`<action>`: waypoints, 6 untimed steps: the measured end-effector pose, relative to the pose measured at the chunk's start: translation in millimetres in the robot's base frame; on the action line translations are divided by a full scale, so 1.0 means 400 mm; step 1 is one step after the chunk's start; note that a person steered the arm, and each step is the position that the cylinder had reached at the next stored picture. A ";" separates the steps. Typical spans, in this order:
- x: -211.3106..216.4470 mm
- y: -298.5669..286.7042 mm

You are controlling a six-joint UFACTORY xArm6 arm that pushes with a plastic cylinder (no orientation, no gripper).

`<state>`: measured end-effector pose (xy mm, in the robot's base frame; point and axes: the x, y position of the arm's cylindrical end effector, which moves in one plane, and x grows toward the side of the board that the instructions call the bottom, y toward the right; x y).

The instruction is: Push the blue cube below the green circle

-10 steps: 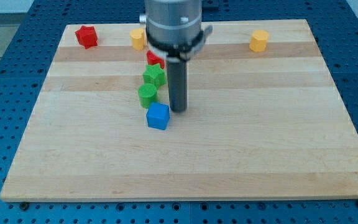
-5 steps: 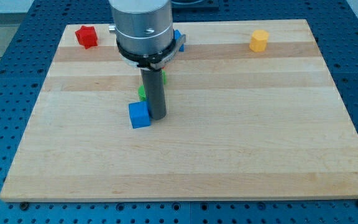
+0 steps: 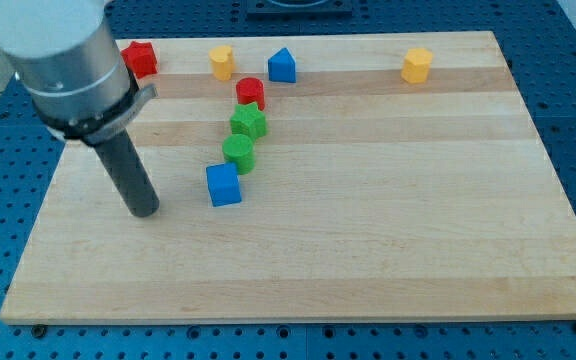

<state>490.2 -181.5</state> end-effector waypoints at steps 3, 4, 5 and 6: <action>-0.068 0.158; -0.068 0.159; -0.068 0.135; 0.000 0.131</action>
